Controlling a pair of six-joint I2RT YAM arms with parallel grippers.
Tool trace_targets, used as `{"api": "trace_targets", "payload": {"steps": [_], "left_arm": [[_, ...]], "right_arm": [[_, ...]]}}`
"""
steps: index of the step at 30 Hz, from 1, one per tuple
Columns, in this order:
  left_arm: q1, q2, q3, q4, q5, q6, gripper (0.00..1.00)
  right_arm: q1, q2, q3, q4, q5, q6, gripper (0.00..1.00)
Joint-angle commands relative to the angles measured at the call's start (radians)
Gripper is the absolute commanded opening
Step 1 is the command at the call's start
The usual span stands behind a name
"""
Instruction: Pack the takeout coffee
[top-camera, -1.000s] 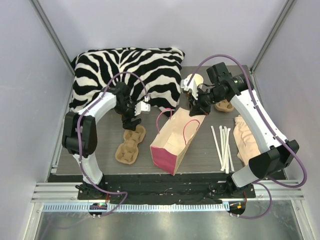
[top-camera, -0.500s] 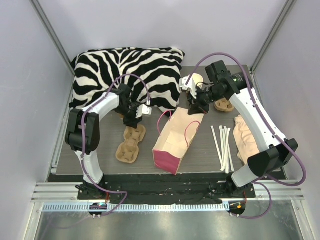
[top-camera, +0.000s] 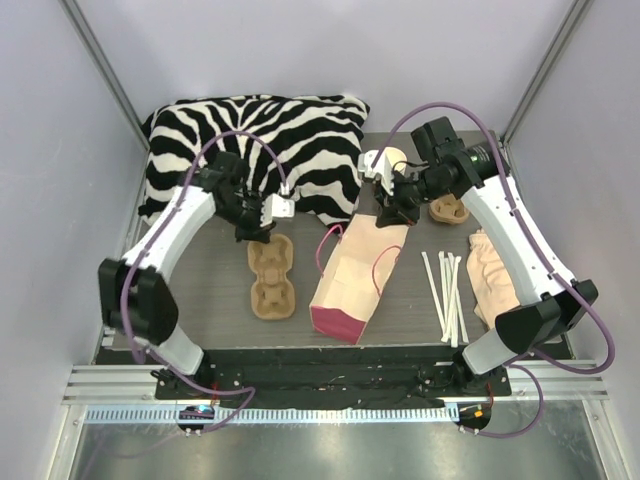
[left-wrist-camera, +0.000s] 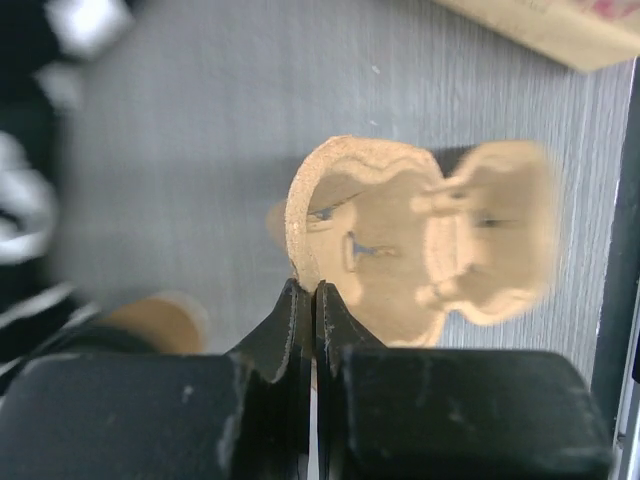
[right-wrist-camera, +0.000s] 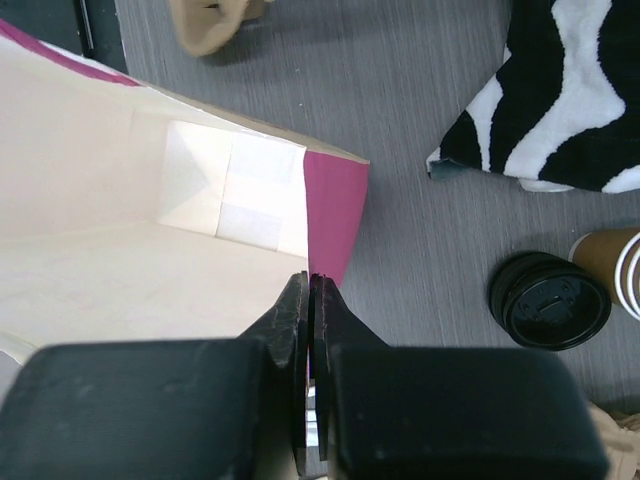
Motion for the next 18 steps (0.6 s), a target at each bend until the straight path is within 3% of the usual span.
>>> {"api": "trace_targets", "payload": {"steps": [1,7,12,18], "left_arm": [[0.017,-0.218,0.132,-0.072,0.005,-0.118,0.0],[0.043,-0.329,0.376,-0.052,-0.084,-0.327,0.0],[0.044,-0.35,0.582,0.075,-0.177,-0.514,0.0],[0.041,-0.389,0.758,0.173,-0.116,-0.655,0.0]], "right_arm": [[0.033,-0.004,0.077,-0.009,-0.001,0.035,0.01],[0.108,-0.016,0.069,-0.006,0.038,0.064,0.01],[0.17,-0.025,0.051,0.017,0.075,0.096,0.01],[0.175,-0.028,0.034,0.056,0.086,0.161,0.01]]}}
